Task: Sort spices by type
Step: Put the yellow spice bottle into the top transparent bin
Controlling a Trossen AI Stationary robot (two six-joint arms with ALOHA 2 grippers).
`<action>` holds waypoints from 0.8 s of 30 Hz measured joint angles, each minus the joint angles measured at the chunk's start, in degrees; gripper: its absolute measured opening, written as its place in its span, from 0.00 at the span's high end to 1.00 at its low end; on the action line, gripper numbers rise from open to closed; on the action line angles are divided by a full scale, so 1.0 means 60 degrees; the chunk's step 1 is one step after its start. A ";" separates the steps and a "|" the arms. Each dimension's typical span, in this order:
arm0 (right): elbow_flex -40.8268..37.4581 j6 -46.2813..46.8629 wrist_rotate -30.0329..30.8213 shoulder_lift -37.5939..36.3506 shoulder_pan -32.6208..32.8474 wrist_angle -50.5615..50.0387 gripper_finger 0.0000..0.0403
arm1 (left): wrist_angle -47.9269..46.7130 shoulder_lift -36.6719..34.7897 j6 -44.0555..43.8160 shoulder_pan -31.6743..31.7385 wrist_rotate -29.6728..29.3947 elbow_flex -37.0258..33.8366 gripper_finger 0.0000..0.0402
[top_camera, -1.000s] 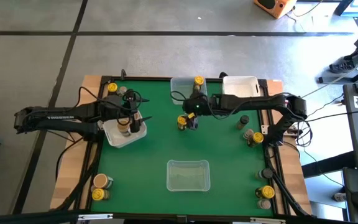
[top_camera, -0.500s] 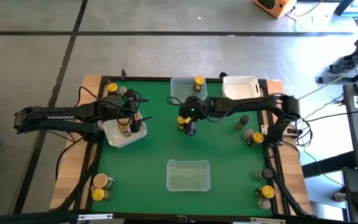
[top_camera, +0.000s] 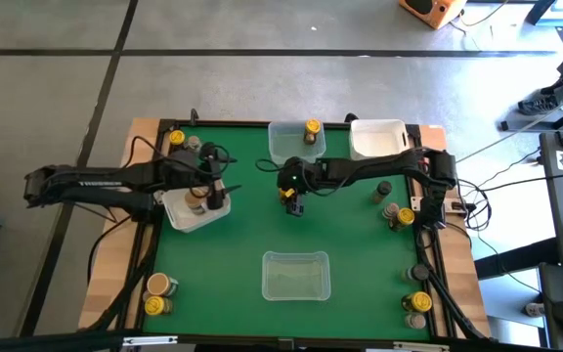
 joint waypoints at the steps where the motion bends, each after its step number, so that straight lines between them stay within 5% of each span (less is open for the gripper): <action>1: 0.0000 -0.0020 -0.0014 0.0000 0.0000 0.0019 0.39 | 0.0034 0.0055 0.0003 0.0000 0.0000 0.0000 0.10; 14: 0.0000 -0.0316 0.0594 -0.1747 -0.0257 -0.0312 0.44 | 0.0312 0.0671 0.0044 0.0000 0.0000 -0.0004 0.10; 20: 0.0018 -0.0877 0.2078 -0.2324 -0.1070 0.0133 0.44 | 0.0486 0.0698 0.0047 0.0000 0.0000 0.0000 0.10; 24: 0.0018 -0.1061 0.2033 -0.2186 -0.1830 0.0816 0.44 | 0.0623 0.0698 0.0049 0.0000 0.0000 0.0000 0.10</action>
